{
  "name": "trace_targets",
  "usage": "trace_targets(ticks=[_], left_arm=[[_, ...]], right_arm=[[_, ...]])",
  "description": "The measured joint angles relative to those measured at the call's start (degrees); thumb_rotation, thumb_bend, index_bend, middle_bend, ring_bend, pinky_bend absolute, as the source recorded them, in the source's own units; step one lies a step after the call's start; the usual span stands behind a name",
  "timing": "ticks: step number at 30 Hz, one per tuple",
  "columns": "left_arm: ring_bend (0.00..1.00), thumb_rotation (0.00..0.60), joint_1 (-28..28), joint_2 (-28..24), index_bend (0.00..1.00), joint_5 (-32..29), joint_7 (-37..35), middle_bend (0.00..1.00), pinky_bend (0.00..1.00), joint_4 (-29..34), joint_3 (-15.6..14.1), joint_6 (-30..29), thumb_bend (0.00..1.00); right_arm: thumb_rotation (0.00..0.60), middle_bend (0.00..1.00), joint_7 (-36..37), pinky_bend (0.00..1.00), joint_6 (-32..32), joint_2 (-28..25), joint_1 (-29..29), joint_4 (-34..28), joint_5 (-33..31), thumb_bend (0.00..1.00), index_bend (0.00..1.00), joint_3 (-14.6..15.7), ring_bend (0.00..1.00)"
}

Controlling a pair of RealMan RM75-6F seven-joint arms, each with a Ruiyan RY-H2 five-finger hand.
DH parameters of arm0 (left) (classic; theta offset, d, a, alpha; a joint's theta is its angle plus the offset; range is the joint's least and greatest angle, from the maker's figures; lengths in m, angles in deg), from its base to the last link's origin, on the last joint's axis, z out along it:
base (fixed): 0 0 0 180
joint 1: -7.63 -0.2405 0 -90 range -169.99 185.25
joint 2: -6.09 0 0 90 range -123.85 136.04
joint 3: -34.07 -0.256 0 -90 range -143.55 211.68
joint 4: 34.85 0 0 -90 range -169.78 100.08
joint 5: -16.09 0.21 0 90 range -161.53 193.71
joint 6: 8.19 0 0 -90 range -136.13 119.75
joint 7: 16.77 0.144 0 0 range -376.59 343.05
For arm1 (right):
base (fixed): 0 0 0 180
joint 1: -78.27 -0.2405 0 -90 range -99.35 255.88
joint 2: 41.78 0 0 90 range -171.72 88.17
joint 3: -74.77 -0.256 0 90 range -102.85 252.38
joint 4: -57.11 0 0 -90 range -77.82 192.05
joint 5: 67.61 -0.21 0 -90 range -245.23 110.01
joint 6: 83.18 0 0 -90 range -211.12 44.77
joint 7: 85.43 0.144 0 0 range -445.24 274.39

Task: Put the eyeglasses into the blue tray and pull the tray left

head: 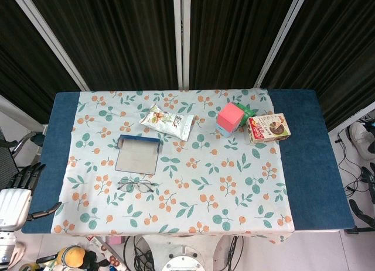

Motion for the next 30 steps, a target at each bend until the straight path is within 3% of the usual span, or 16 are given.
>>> trace_targets(ticks=[7,19,30], left_arm=[[0.08,0.342,0.2,0.3,0.07,1.5,-0.4,0.07,0.18,1.4,-0.8,0.5,0.13],[0.08,0.594,7.3,4.0,0.14,3.5,3.5,0.07,0.18,5.7,0.4,9.7,0.2],[0.08,0.6,14.1,13.7,0.27,-4.5,7.5,0.07,0.18,-0.4,3.0,21.2,0.24]], right_arm=[[0.6,0.0,1.4,0.0,-0.8,0.4,0.7,1.5,0.1,0.18,0.0,0.0,0.0],[0.6,0.0,1.0,0.0,0.4,-0.4,0.9,0.2,-0.4,0.18,0.0,-0.3,0.0],[0.6,0.0,-0.3,0.0,5.3,-0.7,-0.2,-1.1,-1.5,0.18,0.0,0.1,0.0]])
